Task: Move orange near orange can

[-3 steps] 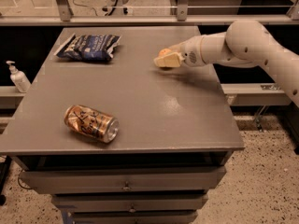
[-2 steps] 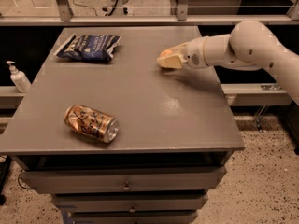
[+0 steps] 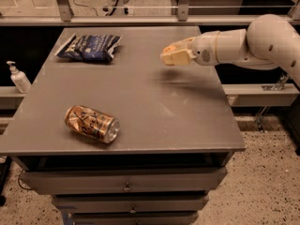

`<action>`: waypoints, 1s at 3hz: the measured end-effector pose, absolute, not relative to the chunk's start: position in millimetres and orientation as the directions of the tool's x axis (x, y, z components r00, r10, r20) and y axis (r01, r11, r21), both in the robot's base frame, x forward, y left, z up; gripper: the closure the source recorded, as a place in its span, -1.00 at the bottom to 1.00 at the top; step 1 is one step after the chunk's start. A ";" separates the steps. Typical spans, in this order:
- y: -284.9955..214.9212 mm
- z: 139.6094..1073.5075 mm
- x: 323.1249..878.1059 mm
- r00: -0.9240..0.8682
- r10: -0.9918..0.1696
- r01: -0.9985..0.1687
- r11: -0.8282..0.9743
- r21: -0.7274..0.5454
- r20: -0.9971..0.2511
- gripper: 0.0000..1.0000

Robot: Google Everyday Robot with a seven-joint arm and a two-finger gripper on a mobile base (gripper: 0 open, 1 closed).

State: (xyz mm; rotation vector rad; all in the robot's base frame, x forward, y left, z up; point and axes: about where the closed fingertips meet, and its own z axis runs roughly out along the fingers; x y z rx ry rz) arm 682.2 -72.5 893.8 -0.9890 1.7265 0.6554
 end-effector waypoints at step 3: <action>-60.0 930.0 572.0 -0.172 -0.194 -0.944 0.312 0.105 -0.966 1.00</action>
Offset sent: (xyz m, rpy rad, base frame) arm -0.1825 0.0201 0.0547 0.2722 0.1088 0.3541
